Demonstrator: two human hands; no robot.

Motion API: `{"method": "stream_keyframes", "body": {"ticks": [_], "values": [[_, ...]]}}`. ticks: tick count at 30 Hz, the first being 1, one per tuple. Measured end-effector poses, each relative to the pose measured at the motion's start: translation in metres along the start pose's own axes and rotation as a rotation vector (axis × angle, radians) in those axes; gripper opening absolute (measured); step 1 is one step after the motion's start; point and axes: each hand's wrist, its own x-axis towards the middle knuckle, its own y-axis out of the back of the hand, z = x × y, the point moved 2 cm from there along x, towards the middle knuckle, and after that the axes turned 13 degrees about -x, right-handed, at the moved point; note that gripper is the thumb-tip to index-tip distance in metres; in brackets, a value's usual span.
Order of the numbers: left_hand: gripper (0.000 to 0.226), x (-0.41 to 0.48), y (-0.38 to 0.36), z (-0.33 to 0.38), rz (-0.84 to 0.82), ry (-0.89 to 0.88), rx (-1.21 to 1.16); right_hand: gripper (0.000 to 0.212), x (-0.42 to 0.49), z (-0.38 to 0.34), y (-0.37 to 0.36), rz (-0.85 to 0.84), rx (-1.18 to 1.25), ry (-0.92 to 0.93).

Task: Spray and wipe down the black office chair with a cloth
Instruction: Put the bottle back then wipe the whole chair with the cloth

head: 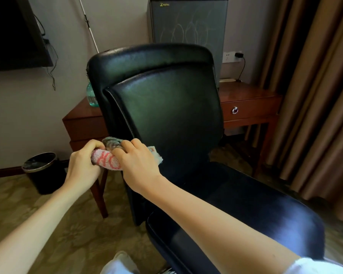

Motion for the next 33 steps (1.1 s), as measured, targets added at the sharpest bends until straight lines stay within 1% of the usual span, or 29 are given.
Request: {"method": "stream_keyframes", "body": {"ticks": [2, 5, 7, 9, 11, 13, 15, 17, 20, 22, 28, 31, 33], "values": [[0.029, 0.004, 0.004, -0.004, 0.026, -0.021, 0.010, 0.036, 0.009, -0.008, 0.005, 0.025, -0.019, 0.012], [0.027, 0.013, 0.013, -0.020, 0.043, 0.017, 0.007, 0.031, 0.027, -0.027, 0.005, 0.050, -0.086, 0.050], [0.026, 0.020, 0.014, -0.029, 0.000, 0.042, -0.045, 0.025, 0.037, -0.035, -0.004, 0.040, -0.141, 0.032], [0.021, 0.023, 0.005, -0.030, -0.083, 0.033, -0.129, 0.018, 0.042, -0.038, -0.015, 0.034, -0.168, 0.007], [0.020, 0.022, -0.007, -0.027, -0.120, 0.013, -0.190, 0.017, 0.039, -0.032, -0.024, 0.090, -0.149, -0.006], [0.023, 0.018, -0.013, -0.028, -0.099, 0.048, -0.197, 0.021, 0.028, -0.021, -0.029, 0.154, -0.084, -0.012], [0.024, 0.013, -0.012, -0.027, -0.073, 0.093, -0.177, 0.028, 0.016, -0.011, -0.030, 0.154, -0.023, 0.019], [0.027, 0.004, -0.008, -0.023, -0.062, 0.086, -0.151, 0.030, 0.005, -0.003, -0.030, 0.142, -0.004, 0.039], [0.044, -0.013, -0.003, -0.014, -0.066, 0.087, -0.105, 0.027, -0.012, 0.003, -0.027, 0.153, 0.038, 0.061], [0.051, -0.022, 0.000, -0.010, -0.060, 0.110, -0.089, 0.028, -0.020, 0.002, -0.023, 0.146, 0.057, 0.082], [0.050, -0.055, 0.008, 0.016, -0.028, 0.083, -0.075, 0.035, -0.043, -0.004, -0.001, 0.114, 0.083, 0.104], [0.049, -0.076, 0.014, 0.025, -0.039, 0.085, -0.039, 0.041, -0.060, -0.007, 0.012, 0.112, 0.082, 0.132], [0.047, -0.091, 0.018, 0.034, -0.043, 0.063, -0.016, 0.041, -0.074, -0.009, 0.021, 0.122, 0.080, 0.137]]}}
